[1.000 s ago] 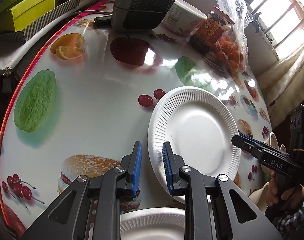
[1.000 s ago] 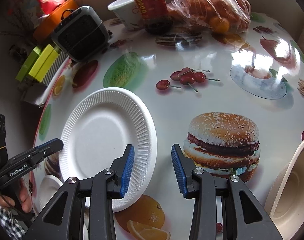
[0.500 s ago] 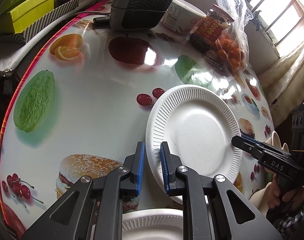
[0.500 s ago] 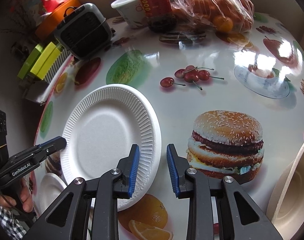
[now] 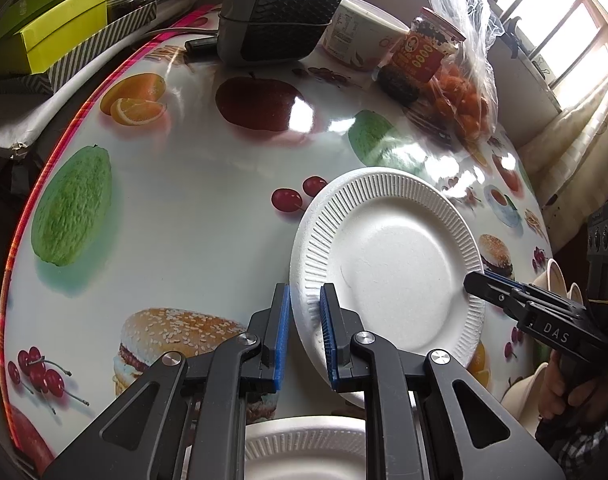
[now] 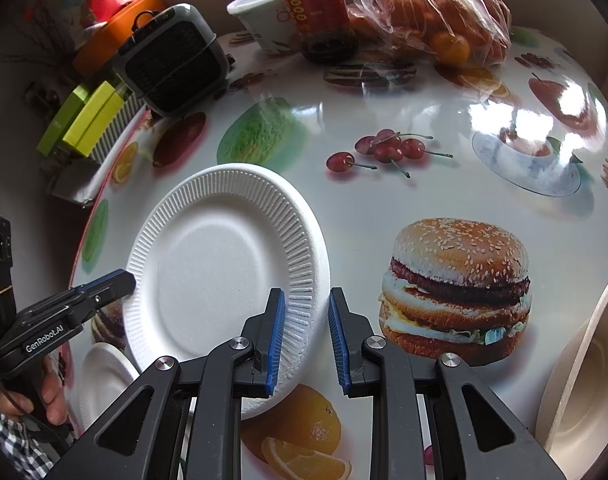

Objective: Organize plates and bowls

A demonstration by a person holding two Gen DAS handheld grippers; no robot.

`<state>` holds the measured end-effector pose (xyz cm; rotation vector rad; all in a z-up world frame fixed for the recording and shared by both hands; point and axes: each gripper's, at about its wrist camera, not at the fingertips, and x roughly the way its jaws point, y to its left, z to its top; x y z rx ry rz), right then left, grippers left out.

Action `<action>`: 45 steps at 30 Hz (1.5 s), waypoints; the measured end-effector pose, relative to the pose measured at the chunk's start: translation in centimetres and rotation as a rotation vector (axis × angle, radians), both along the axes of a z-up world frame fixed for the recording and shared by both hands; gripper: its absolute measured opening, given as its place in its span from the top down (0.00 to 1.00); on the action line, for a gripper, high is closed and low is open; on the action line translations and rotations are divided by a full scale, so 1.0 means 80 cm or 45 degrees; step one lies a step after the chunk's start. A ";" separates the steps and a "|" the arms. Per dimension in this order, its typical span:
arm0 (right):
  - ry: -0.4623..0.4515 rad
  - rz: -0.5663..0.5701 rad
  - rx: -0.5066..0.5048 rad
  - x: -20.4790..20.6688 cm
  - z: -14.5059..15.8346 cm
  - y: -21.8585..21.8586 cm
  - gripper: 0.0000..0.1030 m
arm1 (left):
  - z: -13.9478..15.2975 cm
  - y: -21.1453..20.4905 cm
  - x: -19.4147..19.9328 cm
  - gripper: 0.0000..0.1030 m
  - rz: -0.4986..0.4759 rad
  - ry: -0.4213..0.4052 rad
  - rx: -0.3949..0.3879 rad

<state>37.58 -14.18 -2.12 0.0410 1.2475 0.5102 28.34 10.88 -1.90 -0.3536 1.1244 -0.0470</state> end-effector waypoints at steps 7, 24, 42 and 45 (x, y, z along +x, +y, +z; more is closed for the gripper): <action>0.002 -0.002 0.006 -0.001 0.000 -0.001 0.79 | 0.003 -0.001 -0.001 0.84 -0.001 -0.008 0.021; -0.015 0.004 0.024 -0.009 0.012 -0.004 0.79 | 0.018 -0.002 -0.010 0.84 -0.001 -0.036 0.037; -0.036 0.030 0.035 -0.027 0.025 -0.001 0.79 | 0.029 0.005 -0.031 0.84 0.008 -0.062 0.037; -0.041 0.034 0.034 -0.031 0.027 0.000 0.79 | 0.030 0.006 -0.035 0.84 0.010 -0.063 0.038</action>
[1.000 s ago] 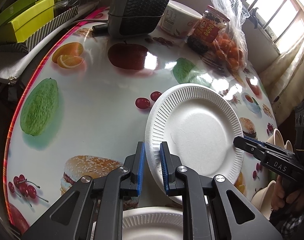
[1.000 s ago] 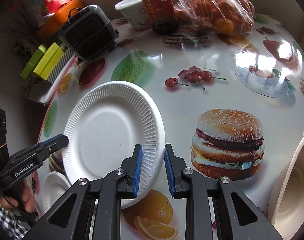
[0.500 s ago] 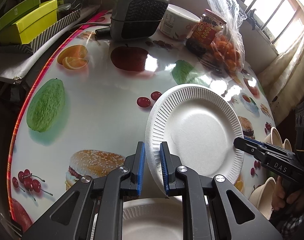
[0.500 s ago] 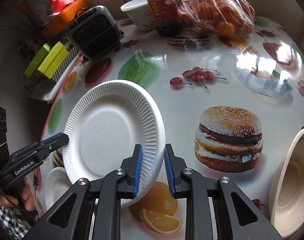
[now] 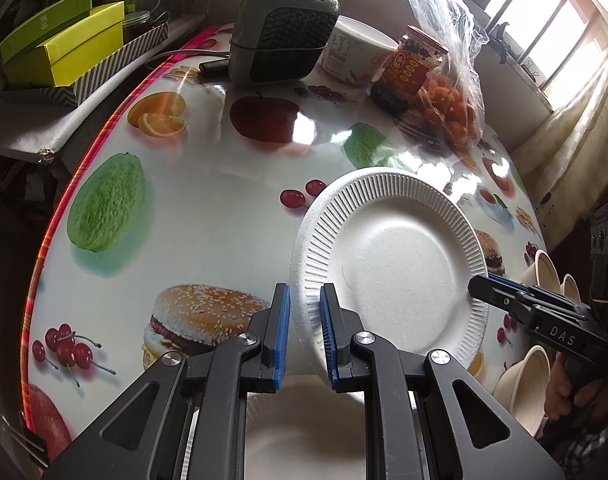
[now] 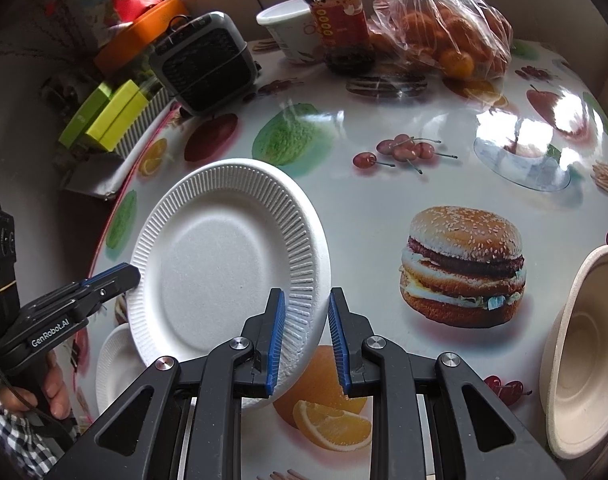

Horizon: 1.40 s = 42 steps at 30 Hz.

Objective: Organize plates and bowls

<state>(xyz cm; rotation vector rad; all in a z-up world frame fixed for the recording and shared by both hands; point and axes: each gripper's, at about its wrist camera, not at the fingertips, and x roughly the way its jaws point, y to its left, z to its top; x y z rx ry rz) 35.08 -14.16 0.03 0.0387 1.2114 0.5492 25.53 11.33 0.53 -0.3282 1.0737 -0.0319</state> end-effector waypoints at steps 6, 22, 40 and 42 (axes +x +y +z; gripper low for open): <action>-0.009 0.013 -0.001 -0.010 0.004 0.004 0.79 | 0.004 0.004 -0.010 0.84 0.004 -0.010 0.001; -0.029 0.055 -0.001 -0.043 0.015 0.017 0.79 | 0.009 0.015 -0.043 0.84 0.027 -0.024 0.002; -0.026 0.096 0.006 -0.069 0.018 0.025 0.79 | 0.009 0.028 -0.074 0.84 0.049 -0.028 0.001; -0.027 0.102 0.009 -0.073 0.018 0.026 0.79 | 0.008 0.028 -0.078 0.84 0.050 -0.027 0.001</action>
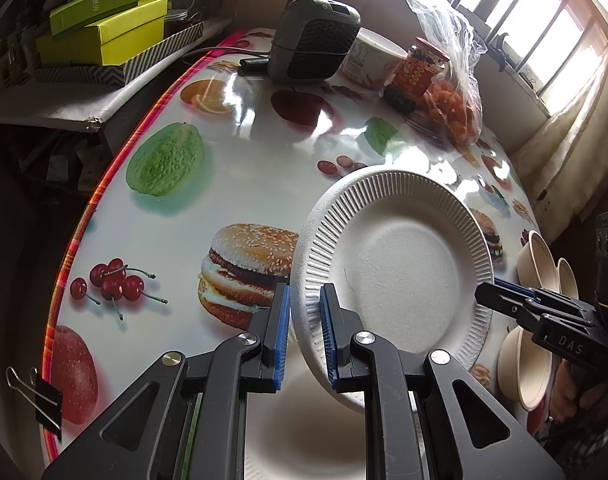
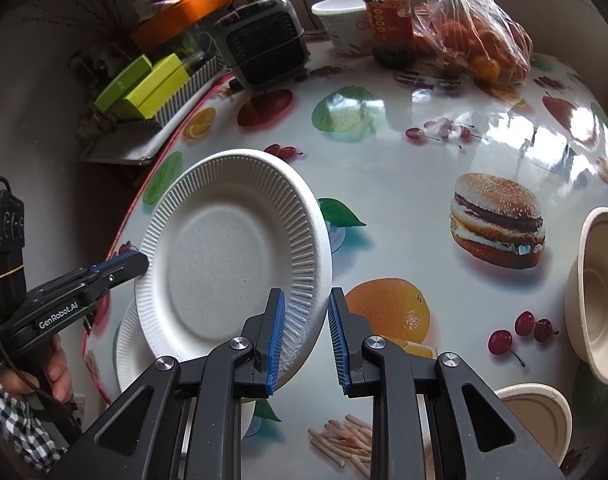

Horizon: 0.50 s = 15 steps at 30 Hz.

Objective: Organize plates and bowls

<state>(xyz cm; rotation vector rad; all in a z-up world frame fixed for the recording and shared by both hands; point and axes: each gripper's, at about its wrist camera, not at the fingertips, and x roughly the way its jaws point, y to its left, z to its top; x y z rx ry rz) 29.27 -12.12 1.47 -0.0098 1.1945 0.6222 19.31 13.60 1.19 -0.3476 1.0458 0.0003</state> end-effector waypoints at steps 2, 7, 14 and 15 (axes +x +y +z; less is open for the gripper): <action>0.000 0.003 0.002 -0.003 0.000 0.001 0.79 | 0.000 0.001 -0.004 0.84 0.003 -0.002 -0.001; 0.006 0.014 0.008 -0.010 -0.001 0.003 0.79 | -0.002 0.004 -0.013 0.84 0.013 0.001 -0.002; 0.008 0.030 0.015 -0.024 -0.001 0.008 0.79 | -0.005 0.009 -0.029 0.84 0.026 0.004 -0.006; 0.009 0.032 0.017 -0.026 -0.001 0.008 0.79 | -0.005 0.010 -0.031 0.84 0.028 0.006 -0.008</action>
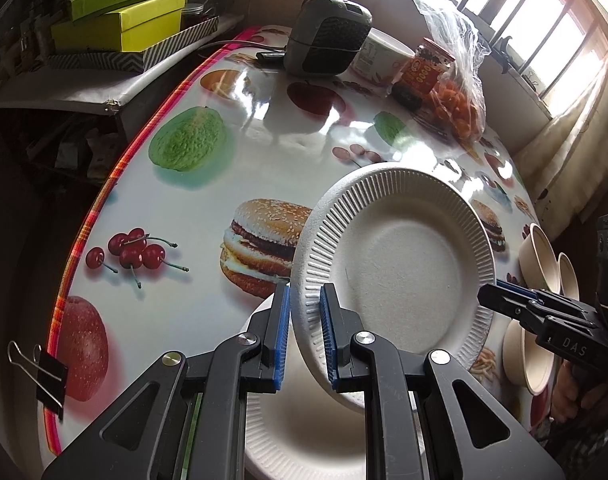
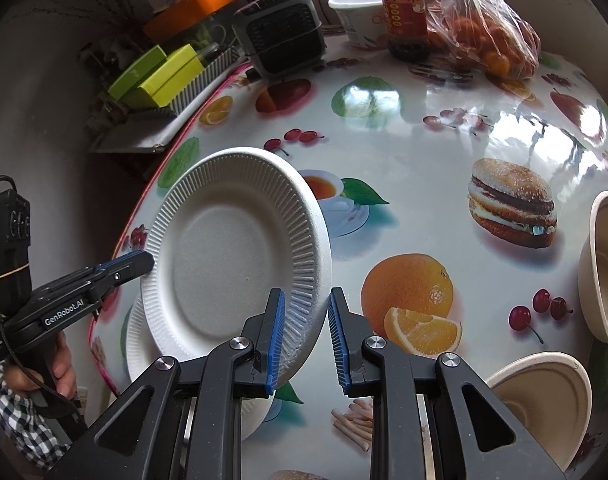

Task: Organize plates and bowls
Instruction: 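Lower the white paper plate with both grippers onto the plate stack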

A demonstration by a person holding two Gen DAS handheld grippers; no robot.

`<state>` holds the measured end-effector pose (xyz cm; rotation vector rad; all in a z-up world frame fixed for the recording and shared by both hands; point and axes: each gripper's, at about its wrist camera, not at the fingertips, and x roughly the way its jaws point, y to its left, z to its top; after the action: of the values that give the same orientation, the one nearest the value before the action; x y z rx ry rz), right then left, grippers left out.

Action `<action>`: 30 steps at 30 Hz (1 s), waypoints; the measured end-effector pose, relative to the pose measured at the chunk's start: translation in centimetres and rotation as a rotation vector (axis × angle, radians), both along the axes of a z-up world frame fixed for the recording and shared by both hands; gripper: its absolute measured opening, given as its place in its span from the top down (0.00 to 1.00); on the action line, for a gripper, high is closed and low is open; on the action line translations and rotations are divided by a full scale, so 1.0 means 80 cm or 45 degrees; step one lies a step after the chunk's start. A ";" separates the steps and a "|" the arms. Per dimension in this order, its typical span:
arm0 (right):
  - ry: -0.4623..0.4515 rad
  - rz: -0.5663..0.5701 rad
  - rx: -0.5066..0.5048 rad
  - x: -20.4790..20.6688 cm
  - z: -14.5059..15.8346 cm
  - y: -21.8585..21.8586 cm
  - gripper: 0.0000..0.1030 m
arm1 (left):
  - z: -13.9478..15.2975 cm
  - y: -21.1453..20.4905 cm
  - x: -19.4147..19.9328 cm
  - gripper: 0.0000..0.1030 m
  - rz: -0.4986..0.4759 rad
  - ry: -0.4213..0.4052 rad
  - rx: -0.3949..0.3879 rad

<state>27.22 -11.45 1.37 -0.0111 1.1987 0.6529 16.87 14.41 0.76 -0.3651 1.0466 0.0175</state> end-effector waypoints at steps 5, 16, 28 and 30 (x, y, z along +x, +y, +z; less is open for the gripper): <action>0.006 0.014 0.006 -0.009 -0.001 0.002 0.79 | -0.001 0.004 -0.010 0.84 0.009 0.001 -0.005; 0.022 0.041 0.013 -0.024 -0.004 0.009 0.79 | -0.005 0.011 -0.029 0.84 0.026 0.014 -0.012; 0.024 0.065 0.010 -0.041 -0.006 0.014 0.79 | -0.002 0.016 -0.050 0.84 0.035 0.004 -0.010; 0.025 0.070 0.013 -0.044 -0.007 0.016 0.79 | -0.003 0.017 -0.054 0.84 0.038 0.006 -0.007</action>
<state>23.71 -10.19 0.84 -0.0293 1.2178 0.7089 12.57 15.77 0.53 -0.3858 1.0462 0.0424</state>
